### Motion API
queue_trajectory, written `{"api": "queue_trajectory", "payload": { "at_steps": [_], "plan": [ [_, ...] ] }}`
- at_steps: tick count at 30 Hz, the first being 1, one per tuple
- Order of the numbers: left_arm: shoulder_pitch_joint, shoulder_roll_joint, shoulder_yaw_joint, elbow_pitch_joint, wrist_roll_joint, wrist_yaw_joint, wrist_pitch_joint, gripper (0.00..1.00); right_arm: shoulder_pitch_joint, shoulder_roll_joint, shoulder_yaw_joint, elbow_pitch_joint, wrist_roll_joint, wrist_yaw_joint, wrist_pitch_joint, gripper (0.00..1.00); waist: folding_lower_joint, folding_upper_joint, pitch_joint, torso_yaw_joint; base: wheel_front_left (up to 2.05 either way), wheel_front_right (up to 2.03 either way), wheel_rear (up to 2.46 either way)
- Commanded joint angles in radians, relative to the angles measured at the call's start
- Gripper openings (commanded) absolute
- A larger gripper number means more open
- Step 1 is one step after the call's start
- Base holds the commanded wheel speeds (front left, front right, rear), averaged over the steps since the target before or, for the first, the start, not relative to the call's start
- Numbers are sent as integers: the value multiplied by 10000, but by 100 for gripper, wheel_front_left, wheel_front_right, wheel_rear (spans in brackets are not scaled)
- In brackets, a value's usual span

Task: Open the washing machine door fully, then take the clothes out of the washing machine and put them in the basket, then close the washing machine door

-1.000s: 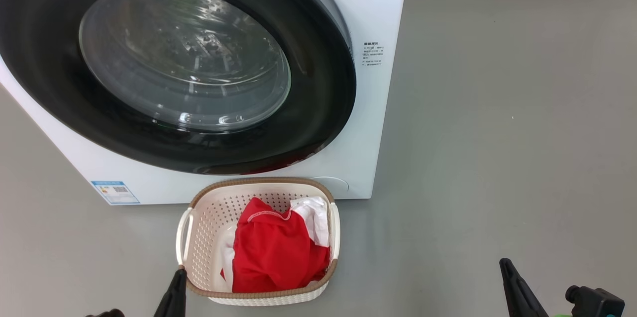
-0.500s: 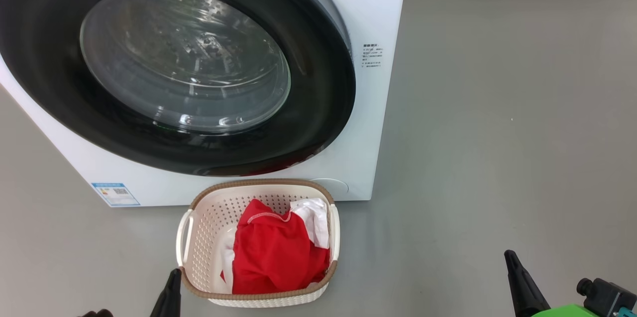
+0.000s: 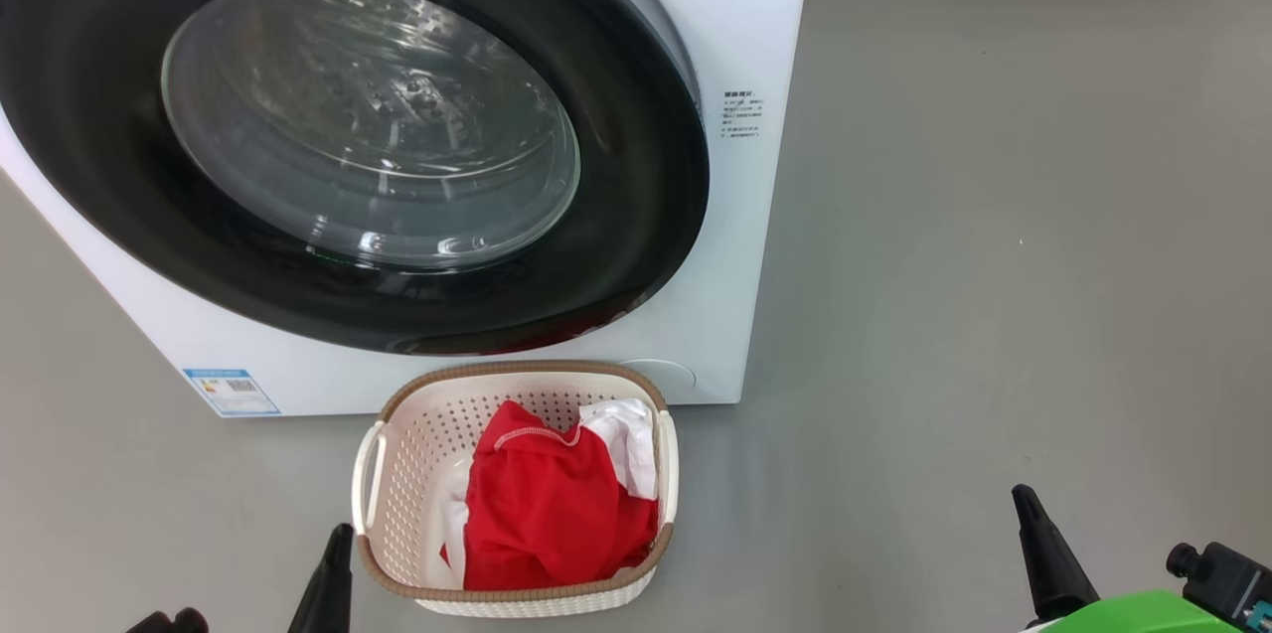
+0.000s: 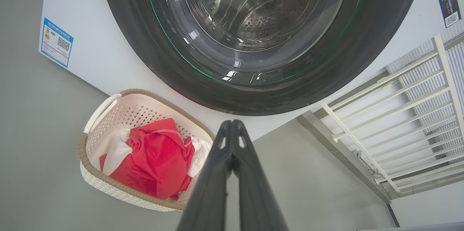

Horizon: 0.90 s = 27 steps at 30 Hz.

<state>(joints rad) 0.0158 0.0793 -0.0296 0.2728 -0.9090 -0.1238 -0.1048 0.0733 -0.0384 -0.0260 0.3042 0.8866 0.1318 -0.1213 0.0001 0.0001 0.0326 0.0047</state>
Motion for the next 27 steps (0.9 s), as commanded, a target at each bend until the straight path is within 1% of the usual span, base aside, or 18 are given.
{"api": "queue_trajectory", "payload": {
  "at_steps": [1,27],
  "plan": [
    [-385,59,263,-231,-339,-31,98,0,-519,-199,-11,-297,429,-5,72,0,-1,-1,-8,-1,0,0,0],
    [-690,-26,632,-250,-2814,-45,810,0,-977,-274,-181,-414,3026,-7,784,0,-1,-1,-112,-18,0,0,0]
  ]
}}
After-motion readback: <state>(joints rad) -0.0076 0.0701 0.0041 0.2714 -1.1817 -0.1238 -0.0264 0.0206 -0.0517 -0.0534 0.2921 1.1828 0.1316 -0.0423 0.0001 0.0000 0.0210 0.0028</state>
